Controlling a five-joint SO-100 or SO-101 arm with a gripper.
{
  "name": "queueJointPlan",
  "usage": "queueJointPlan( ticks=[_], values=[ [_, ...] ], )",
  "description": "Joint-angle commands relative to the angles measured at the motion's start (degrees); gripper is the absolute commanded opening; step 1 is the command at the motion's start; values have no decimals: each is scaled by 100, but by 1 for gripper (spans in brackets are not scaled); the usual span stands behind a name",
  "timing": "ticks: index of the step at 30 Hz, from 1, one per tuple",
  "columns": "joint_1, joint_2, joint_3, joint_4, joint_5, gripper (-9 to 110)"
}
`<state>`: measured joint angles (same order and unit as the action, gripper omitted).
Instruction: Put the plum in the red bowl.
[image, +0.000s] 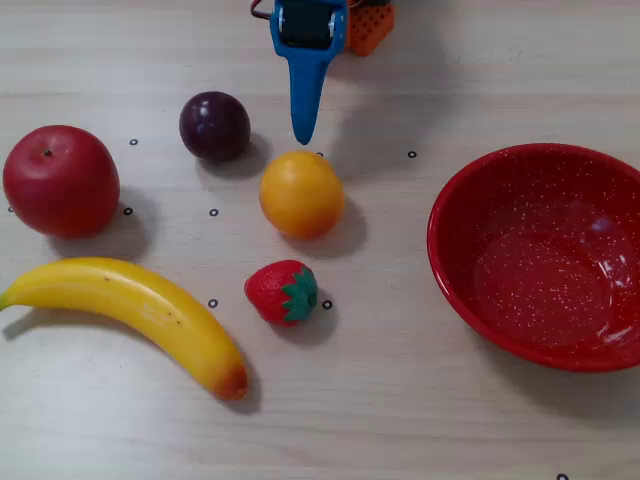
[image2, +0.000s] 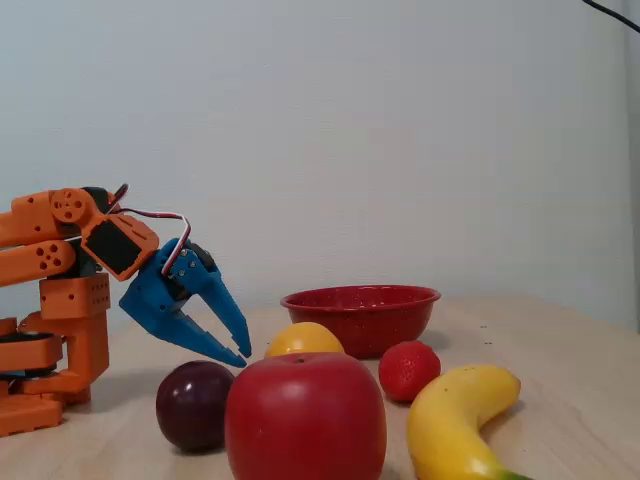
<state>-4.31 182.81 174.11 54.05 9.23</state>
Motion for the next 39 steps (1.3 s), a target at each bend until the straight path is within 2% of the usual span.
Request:
queueJointPlan(
  ticks=[1,32,39],
  values=[
    [132,97,44,-44,53,0],
    [290,88,44,-35,272,0],
    [343,-580,-396,-167,105,0]
  ],
)
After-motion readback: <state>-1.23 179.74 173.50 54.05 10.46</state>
